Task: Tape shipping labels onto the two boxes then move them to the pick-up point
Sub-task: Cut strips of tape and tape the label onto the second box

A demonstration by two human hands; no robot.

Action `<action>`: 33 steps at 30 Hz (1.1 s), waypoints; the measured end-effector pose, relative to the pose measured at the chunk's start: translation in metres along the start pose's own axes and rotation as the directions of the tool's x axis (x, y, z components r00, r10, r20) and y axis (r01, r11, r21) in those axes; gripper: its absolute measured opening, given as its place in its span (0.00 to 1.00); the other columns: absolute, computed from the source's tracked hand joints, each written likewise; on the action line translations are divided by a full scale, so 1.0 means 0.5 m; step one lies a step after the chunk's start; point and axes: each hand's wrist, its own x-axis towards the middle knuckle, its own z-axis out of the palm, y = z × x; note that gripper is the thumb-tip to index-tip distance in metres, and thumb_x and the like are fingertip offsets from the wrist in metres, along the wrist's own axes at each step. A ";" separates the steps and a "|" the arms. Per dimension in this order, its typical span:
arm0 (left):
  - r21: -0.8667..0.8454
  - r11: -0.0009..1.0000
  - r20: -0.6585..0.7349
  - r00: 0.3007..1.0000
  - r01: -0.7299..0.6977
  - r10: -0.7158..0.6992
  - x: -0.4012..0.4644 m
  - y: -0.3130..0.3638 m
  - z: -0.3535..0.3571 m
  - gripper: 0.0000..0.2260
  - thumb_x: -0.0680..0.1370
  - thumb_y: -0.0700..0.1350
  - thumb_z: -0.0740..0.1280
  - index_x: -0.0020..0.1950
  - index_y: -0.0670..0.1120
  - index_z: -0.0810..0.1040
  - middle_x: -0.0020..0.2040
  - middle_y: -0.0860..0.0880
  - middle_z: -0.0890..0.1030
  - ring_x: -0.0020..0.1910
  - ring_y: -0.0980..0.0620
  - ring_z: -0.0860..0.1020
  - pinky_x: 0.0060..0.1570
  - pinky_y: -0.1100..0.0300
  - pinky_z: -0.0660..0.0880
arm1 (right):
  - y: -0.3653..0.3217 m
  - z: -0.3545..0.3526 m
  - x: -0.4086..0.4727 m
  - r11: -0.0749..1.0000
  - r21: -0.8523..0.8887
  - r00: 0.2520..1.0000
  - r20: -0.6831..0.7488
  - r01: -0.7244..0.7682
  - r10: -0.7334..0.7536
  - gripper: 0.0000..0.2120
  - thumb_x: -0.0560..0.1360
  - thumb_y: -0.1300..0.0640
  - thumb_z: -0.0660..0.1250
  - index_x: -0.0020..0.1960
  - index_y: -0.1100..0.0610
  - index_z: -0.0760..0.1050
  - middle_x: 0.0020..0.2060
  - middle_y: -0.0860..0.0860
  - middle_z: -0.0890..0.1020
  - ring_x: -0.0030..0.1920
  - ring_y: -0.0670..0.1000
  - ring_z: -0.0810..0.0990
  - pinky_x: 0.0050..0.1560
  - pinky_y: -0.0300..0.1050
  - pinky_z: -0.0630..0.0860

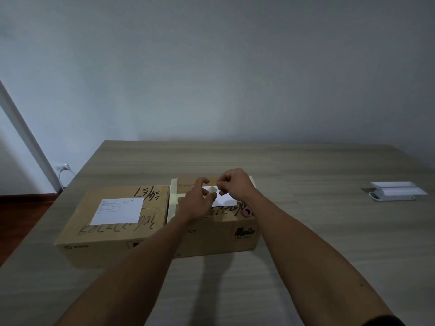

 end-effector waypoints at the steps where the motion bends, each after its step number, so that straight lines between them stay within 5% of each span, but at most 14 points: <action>1: 0.031 0.999 -0.006 1.000 0.015 -0.015 0.002 0.001 -0.001 0.20 0.79 0.59 0.63 0.70 0.57 0.66 0.48 0.59 0.80 0.54 0.48 0.81 0.65 0.38 0.70 | -0.001 -0.001 0.003 1.000 -0.022 1.000 -0.014 0.001 -0.001 0.08 0.75 0.63 0.73 0.39 0.54 0.82 0.37 0.51 0.86 0.38 0.50 0.87 0.52 0.54 0.84; 5: 0.065 0.993 0.023 0.995 0.095 -0.097 0.001 0.029 -0.007 0.19 0.81 0.53 0.62 0.72 0.56 0.68 0.46 0.57 0.80 0.51 0.47 0.79 0.64 0.41 0.72 | -0.002 -0.005 0.016 0.995 -0.101 0.999 -0.051 0.000 -0.006 0.12 0.75 0.59 0.75 0.35 0.47 0.81 0.36 0.47 0.85 0.41 0.51 0.86 0.52 0.56 0.83; 8: 0.052 0.993 0.078 0.991 0.106 -0.110 0.004 0.039 -0.009 0.23 0.80 0.48 0.62 0.75 0.54 0.66 0.46 0.50 0.82 0.43 0.47 0.79 0.46 0.51 0.76 | -0.006 -0.010 0.022 0.990 -0.139 0.994 -0.106 -0.001 -0.014 0.13 0.75 0.57 0.75 0.34 0.46 0.80 0.35 0.44 0.84 0.42 0.51 0.85 0.51 0.55 0.83; 12: 0.019 0.990 0.096 0.985 0.141 -0.142 0.014 0.025 -0.008 0.24 0.79 0.52 0.65 0.75 0.57 0.66 0.56 0.44 0.83 0.46 0.44 0.82 0.52 0.47 0.81 | -0.015 -0.033 0.032 0.990 -0.141 0.994 -0.102 0.027 -0.041 0.14 0.76 0.59 0.75 0.35 0.46 0.80 0.36 0.44 0.83 0.40 0.48 0.83 0.48 0.50 0.82; 17: -0.086 0.987 0.161 0.980 0.135 -0.120 0.018 0.046 -0.007 0.26 0.80 0.48 0.66 0.77 0.56 0.65 0.58 0.42 0.82 0.43 0.47 0.84 0.43 0.55 0.81 | -0.017 -0.048 0.048 0.976 -0.211 0.997 -0.053 0.049 -0.061 0.11 0.76 0.57 0.74 0.37 0.46 0.81 0.35 0.44 0.83 0.40 0.50 0.83 0.50 0.55 0.84; 20: -0.167 0.969 0.257 0.957 0.182 -0.136 0.029 0.054 -0.015 0.28 0.78 0.41 0.67 0.76 0.56 0.65 0.65 0.39 0.76 0.39 0.41 0.86 0.42 0.50 0.85 | -0.020 -0.052 0.059 0.961 -0.267 0.996 -0.035 0.073 -0.085 0.11 0.76 0.55 0.73 0.36 0.45 0.80 0.37 0.44 0.84 0.42 0.51 0.84 0.51 0.57 0.83; 23: -0.215 0.942 0.309 0.933 0.259 -0.186 0.033 0.067 -0.025 0.24 0.81 0.38 0.67 0.75 0.51 0.67 0.58 0.41 0.81 0.40 0.42 0.86 0.32 0.57 0.81 | -0.026 -0.055 0.062 0.946 -0.311 0.995 -0.024 0.088 -0.100 0.09 0.77 0.54 0.72 0.39 0.46 0.81 0.40 0.45 0.85 0.41 0.49 0.84 0.51 0.56 0.83; 27: -0.195 0.948 0.275 0.942 0.250 -0.192 0.047 0.055 -0.025 0.24 0.80 0.43 0.69 0.75 0.52 0.70 0.62 0.42 0.81 0.51 0.42 0.85 0.47 0.50 0.84 | -0.026 -0.056 0.068 0.942 -0.318 0.993 -0.024 0.103 -0.117 0.06 0.78 0.54 0.71 0.44 0.49 0.84 0.42 0.46 0.86 0.42 0.48 0.84 0.51 0.55 0.83; 31: -0.232 0.934 0.329 0.926 0.272 -0.188 0.043 0.059 -0.027 0.25 0.81 0.38 0.66 0.76 0.55 0.67 0.56 0.38 0.84 0.44 0.41 0.87 0.39 0.53 0.82 | -0.025 -0.056 0.073 0.940 -0.322 0.993 0.005 0.111 -0.115 0.05 0.77 0.54 0.72 0.43 0.48 0.84 0.44 0.45 0.86 0.45 0.48 0.84 0.53 0.55 0.82; 33: -0.236 0.936 0.352 0.921 0.261 -0.168 0.043 0.061 -0.026 0.28 0.81 0.36 0.66 0.76 0.57 0.66 0.61 0.36 0.80 0.42 0.42 0.87 0.36 0.54 0.81 | -0.027 -0.058 0.079 0.939 -0.325 0.993 0.023 0.113 -0.112 0.04 0.77 0.53 0.73 0.44 0.49 0.85 0.45 0.45 0.86 0.47 0.48 0.84 0.54 0.55 0.82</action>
